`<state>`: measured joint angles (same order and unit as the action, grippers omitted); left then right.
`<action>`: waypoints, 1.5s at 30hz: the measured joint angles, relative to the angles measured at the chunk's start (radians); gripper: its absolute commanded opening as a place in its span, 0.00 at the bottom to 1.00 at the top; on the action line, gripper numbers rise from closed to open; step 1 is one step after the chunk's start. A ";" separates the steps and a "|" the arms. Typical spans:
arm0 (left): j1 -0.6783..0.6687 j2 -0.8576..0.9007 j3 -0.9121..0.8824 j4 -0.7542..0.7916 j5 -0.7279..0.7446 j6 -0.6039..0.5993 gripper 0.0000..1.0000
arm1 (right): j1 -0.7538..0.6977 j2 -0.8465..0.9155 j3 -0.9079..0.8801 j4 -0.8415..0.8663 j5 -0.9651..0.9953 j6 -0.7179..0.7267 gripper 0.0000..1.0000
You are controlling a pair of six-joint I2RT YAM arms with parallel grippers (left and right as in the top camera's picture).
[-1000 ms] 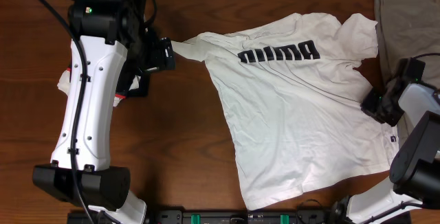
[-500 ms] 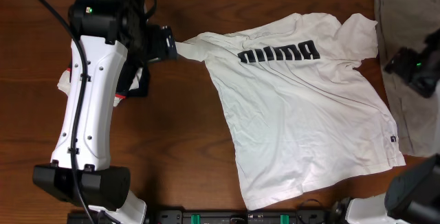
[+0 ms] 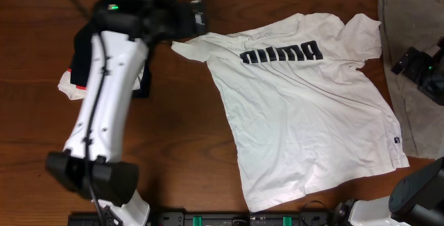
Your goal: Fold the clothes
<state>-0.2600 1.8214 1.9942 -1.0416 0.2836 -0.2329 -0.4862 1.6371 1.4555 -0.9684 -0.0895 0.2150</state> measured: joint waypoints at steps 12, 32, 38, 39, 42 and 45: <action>-0.233 0.302 0.000 0.212 -0.208 0.228 0.95 | 0.000 0.000 0.000 0.000 0.000 0.000 0.99; -0.234 0.529 -0.005 0.579 -0.336 0.396 0.64 | 0.000 0.000 0.000 0.000 0.000 0.000 0.99; -0.235 0.558 -0.005 0.583 -0.337 0.398 0.64 | -0.001 0.000 0.000 0.000 0.000 0.000 0.99; -0.236 0.564 -0.005 0.583 -0.336 0.399 0.64 | -0.001 0.000 0.000 0.000 0.000 0.000 0.99; -0.239 0.579 -0.005 0.583 -0.337 0.399 0.64 | -0.001 0.000 0.000 0.000 0.000 0.000 0.99; -0.245 0.582 -0.005 0.583 -0.337 0.399 0.64 | -0.001 0.000 0.000 0.000 0.000 0.000 0.99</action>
<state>-0.5049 2.4035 1.9896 -0.4587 -0.0532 0.1658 -0.4870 1.6371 1.4555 -0.9688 -0.0891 0.2153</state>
